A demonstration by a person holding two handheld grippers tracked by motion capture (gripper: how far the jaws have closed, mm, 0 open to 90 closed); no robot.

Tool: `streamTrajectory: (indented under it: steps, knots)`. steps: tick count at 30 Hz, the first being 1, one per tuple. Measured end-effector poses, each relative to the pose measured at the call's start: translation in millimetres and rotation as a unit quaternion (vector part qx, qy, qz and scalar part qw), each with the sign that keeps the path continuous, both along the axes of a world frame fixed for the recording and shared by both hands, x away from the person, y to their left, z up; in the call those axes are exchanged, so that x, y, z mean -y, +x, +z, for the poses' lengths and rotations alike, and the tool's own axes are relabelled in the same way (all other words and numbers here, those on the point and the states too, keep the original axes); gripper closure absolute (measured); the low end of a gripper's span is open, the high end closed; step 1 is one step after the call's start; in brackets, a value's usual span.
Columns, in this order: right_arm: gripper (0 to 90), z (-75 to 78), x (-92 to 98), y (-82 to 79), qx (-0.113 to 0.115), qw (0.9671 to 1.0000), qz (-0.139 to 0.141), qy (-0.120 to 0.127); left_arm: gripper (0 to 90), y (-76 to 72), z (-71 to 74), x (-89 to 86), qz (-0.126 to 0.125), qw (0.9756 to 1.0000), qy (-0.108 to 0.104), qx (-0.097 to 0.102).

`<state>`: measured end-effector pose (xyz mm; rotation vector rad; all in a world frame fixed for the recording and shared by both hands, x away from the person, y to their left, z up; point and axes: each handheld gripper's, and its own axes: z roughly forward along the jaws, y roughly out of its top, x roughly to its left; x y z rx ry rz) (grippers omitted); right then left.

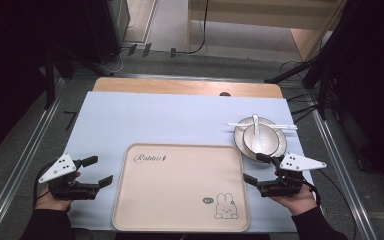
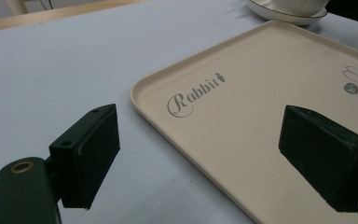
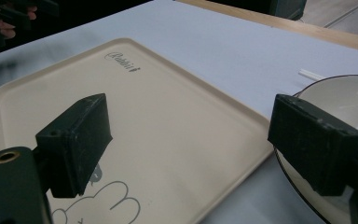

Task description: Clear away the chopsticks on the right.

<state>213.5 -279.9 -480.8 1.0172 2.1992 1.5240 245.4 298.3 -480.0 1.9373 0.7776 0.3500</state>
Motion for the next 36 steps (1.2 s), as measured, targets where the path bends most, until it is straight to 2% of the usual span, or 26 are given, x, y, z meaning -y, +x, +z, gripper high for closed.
streamTrajectory:
  steps: [17,36]
  knots:
    - [17.8,-1.1,1.4,1.8,-0.011,0.9999,-0.004,-0.007,13.2,-0.1,0.1,0.0,0.001,1.0000,0.001,0.003]
    - [19.3,-1.4,1.2,2.2,-0.011,0.9999,0.001,-0.006,13.2,-0.1,0.0,-0.1,0.000,1.0000,0.000,0.003]
